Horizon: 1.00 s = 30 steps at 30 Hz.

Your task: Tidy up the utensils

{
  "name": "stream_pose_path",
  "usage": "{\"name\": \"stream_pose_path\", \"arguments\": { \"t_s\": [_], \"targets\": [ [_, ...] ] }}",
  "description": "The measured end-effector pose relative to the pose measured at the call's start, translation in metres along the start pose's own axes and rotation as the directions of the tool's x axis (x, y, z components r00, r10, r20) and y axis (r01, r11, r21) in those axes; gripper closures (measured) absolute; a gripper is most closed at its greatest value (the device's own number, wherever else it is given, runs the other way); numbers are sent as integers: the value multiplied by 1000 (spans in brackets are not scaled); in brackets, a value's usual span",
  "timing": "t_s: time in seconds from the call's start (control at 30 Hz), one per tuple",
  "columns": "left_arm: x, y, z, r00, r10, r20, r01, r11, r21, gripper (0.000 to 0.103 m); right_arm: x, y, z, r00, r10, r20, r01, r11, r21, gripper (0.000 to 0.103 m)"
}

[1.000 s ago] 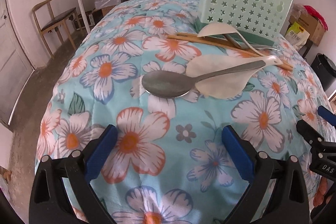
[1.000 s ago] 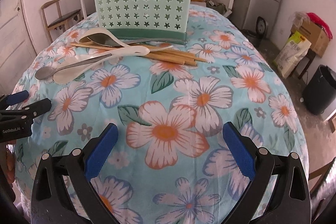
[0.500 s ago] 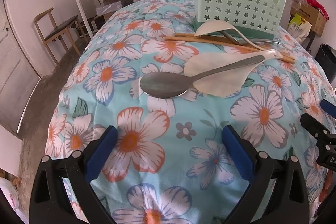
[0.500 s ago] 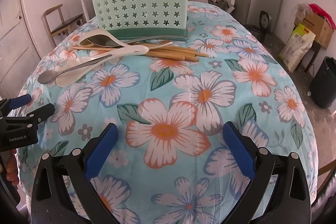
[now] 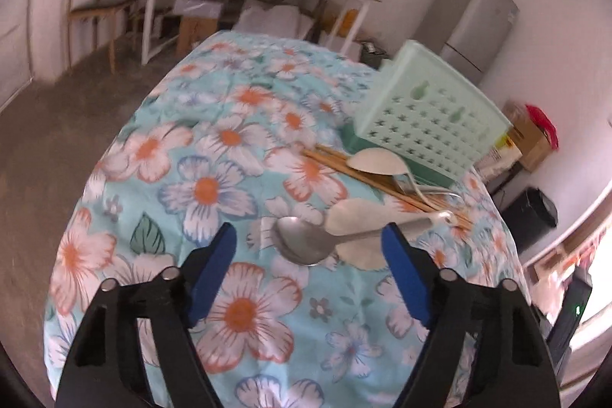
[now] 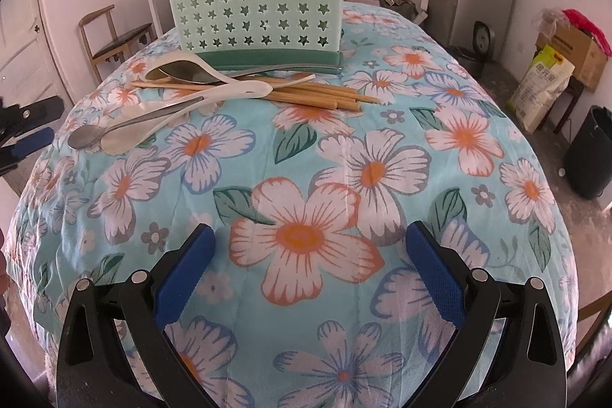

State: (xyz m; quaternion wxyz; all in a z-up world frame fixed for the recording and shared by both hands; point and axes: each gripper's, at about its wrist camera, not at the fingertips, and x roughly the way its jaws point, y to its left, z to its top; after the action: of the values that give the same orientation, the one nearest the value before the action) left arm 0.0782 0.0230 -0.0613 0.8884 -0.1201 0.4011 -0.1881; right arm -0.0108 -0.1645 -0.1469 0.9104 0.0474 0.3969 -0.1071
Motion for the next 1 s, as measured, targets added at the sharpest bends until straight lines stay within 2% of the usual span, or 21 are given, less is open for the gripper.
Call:
{"name": "stream_pose_path", "arguments": {
  "t_s": [0.13,0.27,0.37,0.43,0.57,0.87,1.0],
  "targets": [
    [5,4,-4,1000,-12,-12,12,999,-41,48,1,0,0,1000,-7,1,7,1000,-2,8],
    [23,19,-4,996,-56,-67,44,986,-160,61,2,1,0,1000,-15,3,15,1000,-2,8],
    [30,30,-2,994,-89,-61,73,969,-236,69,3,2,-1,1000,-12,4,12,1000,0,8],
    [33,33,-1,993,-108,-55,89,960,-266,76,2,1,0,1000,-14,4,14,1000,-1,8],
    [32,33,-3,992,-113,-54,95,958,-271,90,3,1,-1,1000,-13,4,13,1000,-1,8],
    [14,34,-3,987,-157,-23,148,962,-229,98,3,1,-1,1000,-7,2,7,1000,-14,8],
    [-3,49,-1,989,-145,-10,140,967,-212,99,-2,2,2,1000,-10,-6,9,997,-79,8]
  ]
}}
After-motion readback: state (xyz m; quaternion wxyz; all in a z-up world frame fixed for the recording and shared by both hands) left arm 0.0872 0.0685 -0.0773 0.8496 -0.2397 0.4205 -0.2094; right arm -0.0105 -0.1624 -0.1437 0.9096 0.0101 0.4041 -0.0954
